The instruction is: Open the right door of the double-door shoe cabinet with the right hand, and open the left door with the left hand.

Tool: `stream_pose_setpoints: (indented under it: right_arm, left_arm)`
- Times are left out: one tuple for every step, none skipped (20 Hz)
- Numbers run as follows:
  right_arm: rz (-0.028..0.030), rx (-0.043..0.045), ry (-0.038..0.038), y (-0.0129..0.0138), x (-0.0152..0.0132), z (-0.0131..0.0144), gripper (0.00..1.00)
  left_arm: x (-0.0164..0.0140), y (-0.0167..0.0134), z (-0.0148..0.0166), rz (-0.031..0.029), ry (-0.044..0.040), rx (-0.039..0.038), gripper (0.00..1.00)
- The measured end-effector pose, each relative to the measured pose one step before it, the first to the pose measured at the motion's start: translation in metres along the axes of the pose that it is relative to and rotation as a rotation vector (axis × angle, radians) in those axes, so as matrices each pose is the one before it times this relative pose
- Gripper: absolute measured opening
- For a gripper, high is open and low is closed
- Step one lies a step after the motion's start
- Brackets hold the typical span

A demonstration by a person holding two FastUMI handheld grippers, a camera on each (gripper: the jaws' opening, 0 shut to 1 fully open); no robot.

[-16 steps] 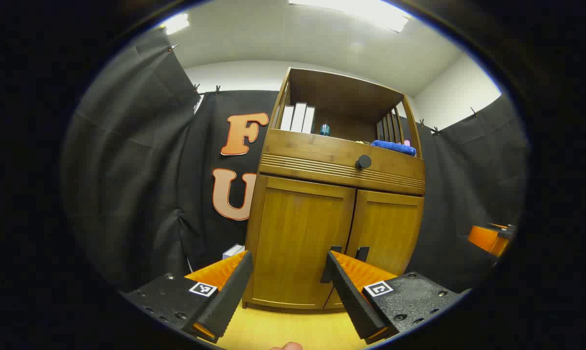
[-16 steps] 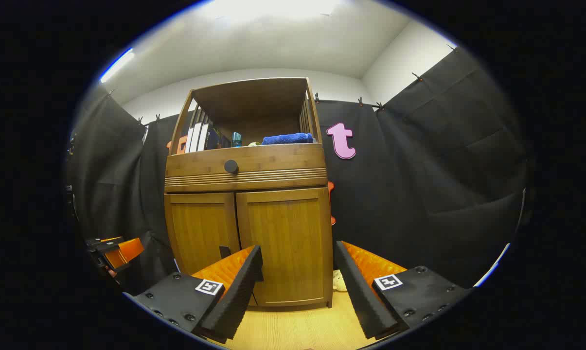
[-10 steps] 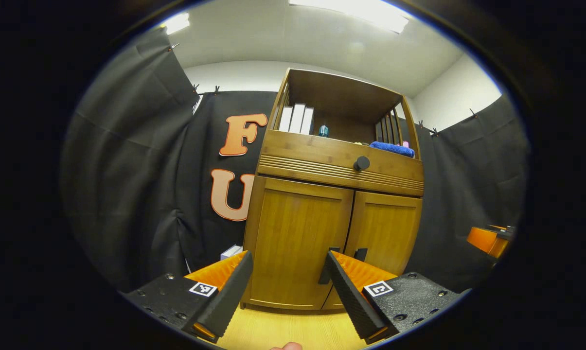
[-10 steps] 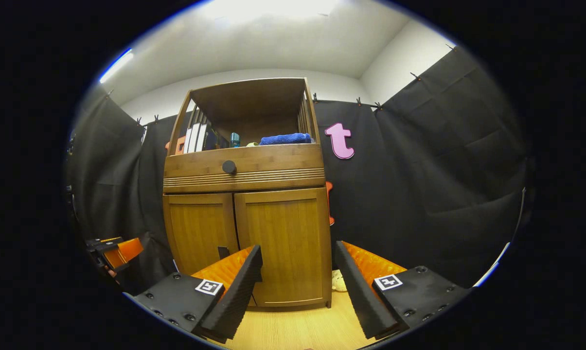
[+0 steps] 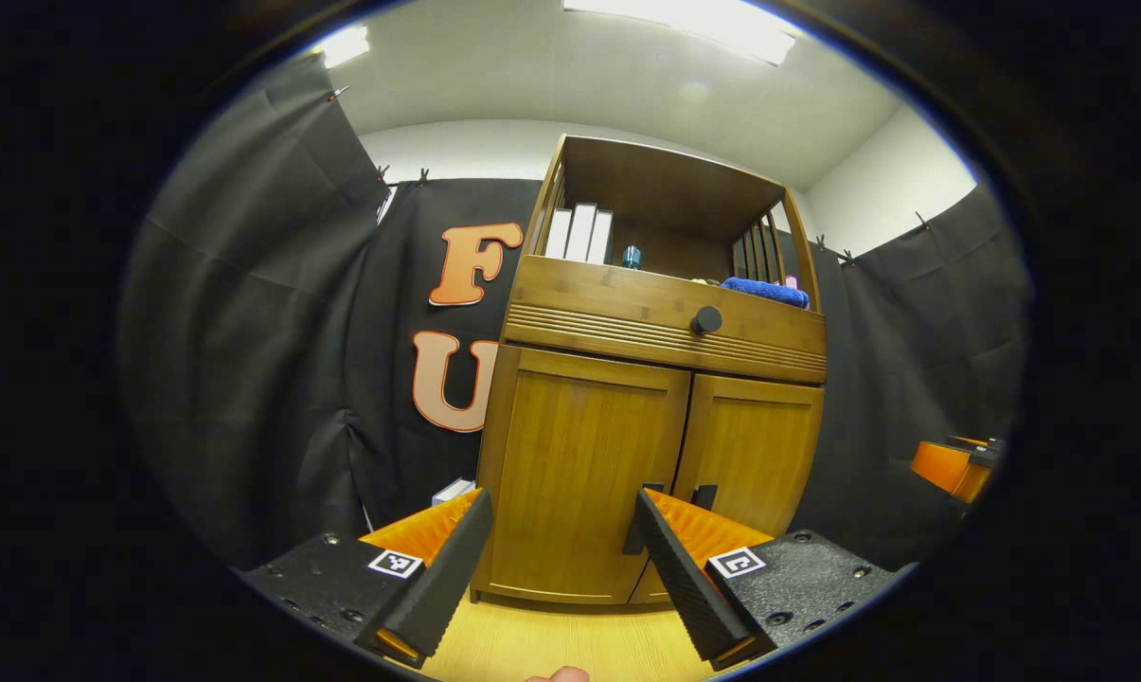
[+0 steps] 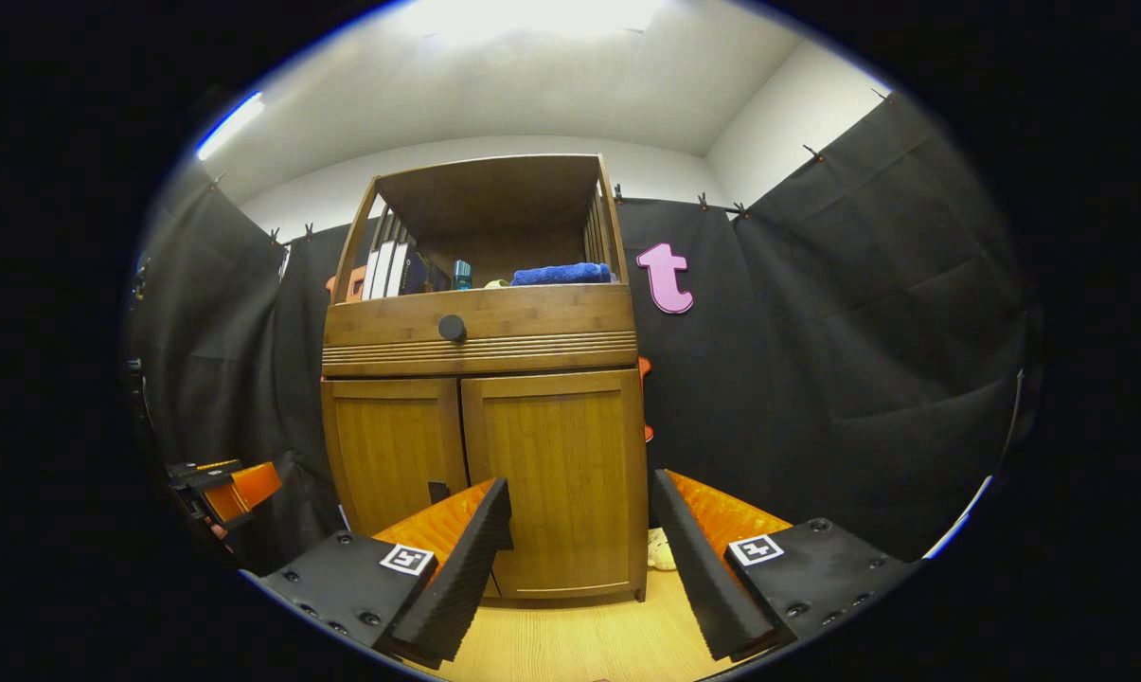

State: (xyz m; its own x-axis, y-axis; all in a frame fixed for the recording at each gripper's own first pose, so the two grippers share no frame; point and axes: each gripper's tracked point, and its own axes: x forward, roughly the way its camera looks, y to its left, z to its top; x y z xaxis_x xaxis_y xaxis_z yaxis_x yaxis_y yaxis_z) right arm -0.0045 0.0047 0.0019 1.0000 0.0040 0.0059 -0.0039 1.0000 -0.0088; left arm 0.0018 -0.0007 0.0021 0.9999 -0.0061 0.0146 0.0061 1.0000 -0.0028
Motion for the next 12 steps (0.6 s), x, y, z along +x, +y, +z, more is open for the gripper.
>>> stream_pose_setpoints:
  right_arm:
    - [-0.00008,-0.00002,-0.00047,-0.0003,-0.00087,0.00047,0.98]
    - [-0.00138,0.0,0.00039,-0.00015,0.0,0.00015,0.98]
    - [-0.0006,0.00003,0.00002,-0.00002,-0.00094,-0.00025,0.98]
    - [-0.00074,0.00017,0.00111,0.00038,-0.00004,-0.00051,0.98]
    - [-0.00052,0.00028,-0.0002,-0.00011,-0.00098,-0.00003,0.98]
    - [-0.00177,0.00011,-0.0009,-0.00005,-0.00015,0.00074,0.98]
    - [-0.00212,0.00016,-0.0003,-0.00064,-0.00091,-0.00043,0.98]
    - [-0.00064,0.00071,0.00011,-0.00024,-0.00029,-0.00016,0.98]
    - [-0.00085,0.0011,0.0001,-0.0003,-0.00069,0.00011,0.98]
    - [-0.0006,0.00079,-0.0004,-0.00043,-0.00021,0.00012,0.98]
    - [-0.00053,0.0004,0.00008,0.0002,-0.00092,0.0005,0.98]
    - [0.00007,-0.00051,0.00092,0.00004,-0.00004,-0.00016,0.89]
  left_arm:
    - [-0.00023,0.00012,0.00063,-0.00028,-0.00119,0.00053,0.92]
    - [0.00019,-0.00008,-0.0003,-0.0003,-0.00118,0.00035,0.92]
    - [0.00014,0.00026,0.00028,0.00054,-0.00147,-0.00046,0.92]
    - [-0.00012,-0.00016,-0.00005,0.0006,0.00025,-0.0002,0.92]
    - [0.00034,0.00035,-0.0001,0.00139,-0.0007,-0.00086,0.92]
    - [0.0001,-0.00009,-0.0001,0.00121,0.00087,-0.0009,0.92]
    - [-0.0001,0.00025,-0.00052,0.00089,0.00123,-0.00058,0.92]
    - [-0.00028,-0.00002,-0.00005,0.00073,0.00197,-0.0013,0.92]
    - [-0.00028,0.0003,0.0,0.00099,0.00035,-0.0019,0.92]
    - [0.00043,0.00013,0.00041,0.00226,-0.00201,-0.00136,0.92]
    - [0.00001,0.00021,0.00042,0.00216,-0.00138,0.0005,0.92]
    - [-0.00013,0.00019,-0.00037,0.0017,-0.00084,0.00184,0.92]
